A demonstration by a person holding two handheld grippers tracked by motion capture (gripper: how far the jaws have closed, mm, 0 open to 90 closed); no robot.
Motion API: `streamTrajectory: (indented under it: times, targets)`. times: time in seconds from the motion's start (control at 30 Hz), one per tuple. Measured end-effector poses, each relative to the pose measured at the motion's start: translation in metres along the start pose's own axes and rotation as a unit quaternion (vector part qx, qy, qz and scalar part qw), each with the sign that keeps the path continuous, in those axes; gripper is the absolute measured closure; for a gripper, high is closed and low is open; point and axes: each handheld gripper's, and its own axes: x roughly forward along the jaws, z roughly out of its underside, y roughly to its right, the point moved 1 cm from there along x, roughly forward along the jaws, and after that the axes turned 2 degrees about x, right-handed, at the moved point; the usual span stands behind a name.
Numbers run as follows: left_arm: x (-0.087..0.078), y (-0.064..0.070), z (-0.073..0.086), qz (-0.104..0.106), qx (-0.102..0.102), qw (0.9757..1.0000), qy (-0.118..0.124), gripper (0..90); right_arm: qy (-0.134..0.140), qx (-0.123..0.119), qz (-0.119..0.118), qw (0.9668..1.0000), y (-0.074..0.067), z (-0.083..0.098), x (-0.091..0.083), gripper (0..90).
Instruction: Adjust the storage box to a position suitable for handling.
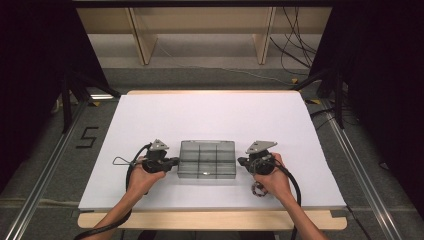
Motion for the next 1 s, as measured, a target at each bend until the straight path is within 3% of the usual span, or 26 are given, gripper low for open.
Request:
streamTrajectory:
  times: [0.03,0.07,0.13,0.3,0.33,0.43,0.47,0.5,0.53,0.6,0.67,0.7,0.73,0.77,0.87,0.97,1.0]
  targets:
    - [0.000,0.000,0.000,0.000,0.000,1.0000,0.000,89.2,-0.012,-0.001,-0.003,0.9999,0.000,0.000,-0.001,88.8]
    - [0.001,0.002,0.000,0.003,-0.001,1.0000,0.004,89.2,0.002,-0.002,-0.004,1.0000,-0.001,0.000,0.001,88.4]
    - [0.002,0.004,0.000,0.001,0.004,1.0000,0.002,89.2,0.003,-0.001,-0.006,1.0000,-0.001,0.000,0.001,88.6]
    - [0.003,0.008,0.000,0.002,0.005,1.0000,0.000,89.2,-0.008,-0.002,0.000,1.0000,0.001,0.001,-0.002,89.2]
    - [0.003,0.008,0.000,0.003,0.010,0.9999,0.001,89.2,0.001,-0.007,0.000,1.0000,0.001,0.001,-0.001,89.6]
    - [0.003,0.010,0.000,0.003,0.016,0.9999,-0.001,89.3,-0.011,-0.003,-0.002,0.9999,0.002,0.002,-0.004,90.0]
    - [0.004,0.011,0.000,0.003,0.014,0.9999,0.000,89.3,0.003,-0.003,0.001,1.0000,0.002,0.003,-0.003,90.0]
    - [0.005,0.013,-0.001,0.002,0.011,0.9999,0.003,89.3,-0.008,-0.007,-0.002,0.9999,0.003,0.003,-0.005,90.0]
    - [0.004,0.013,-0.001,0.002,0.023,0.9997,-0.003,89.3,-0.006,0.000,-0.001,1.0000,0.003,0.004,-0.006,90.0]
    - [0.005,0.016,-0.001,-0.003,0.014,0.9999,0.004,89.3,0.004,0.002,0.002,1.0000,0.003,0.005,-0.005,90.0]
    - [0.005,0.021,-0.002,-0.012,0.034,0.9993,-0.001,89.4,0.000,0.000,-0.004,1.0000,0.005,0.008,-0.008,90.0]
    - [0.005,0.021,-0.002,-0.012,0.034,0.9993,-0.001,89.4,0.000,0.000,-0.004,1.0000,0.005,0.008,-0.008,90.0]
    - [0.005,0.023,-0.003,-0.014,0.052,0.9985,-0.005,89.4,-0.003,0.012,-0.014,0.9998,0.005,0.013,-0.010,90.0]
    - [0.006,0.025,-0.003,-0.010,0.043,0.9990,-0.004,89.4,-0.003,0.013,-0.012,0.9998,0.005,0.014,-0.011,90.0]
    - [0.007,0.027,-0.003,-0.009,0.049,0.9988,-0.003,89.4,-0.006,0.013,-0.011,0.9998,0.005,0.015,-0.013,90.0]
    - [0.007,0.029,-0.003,-0.009,0.053,0.9985,-0.006,89.4,0.014,0.013,-0.002,0.9998,0.005,0.017,-0.014,90.0]
    - [0.007,0.031,-0.003,-0.009,0.055,0.9984,-0.003,89.4,-0.006,0.017,-0.003,0.9998,0.005,0.017,-0.018,90.0]
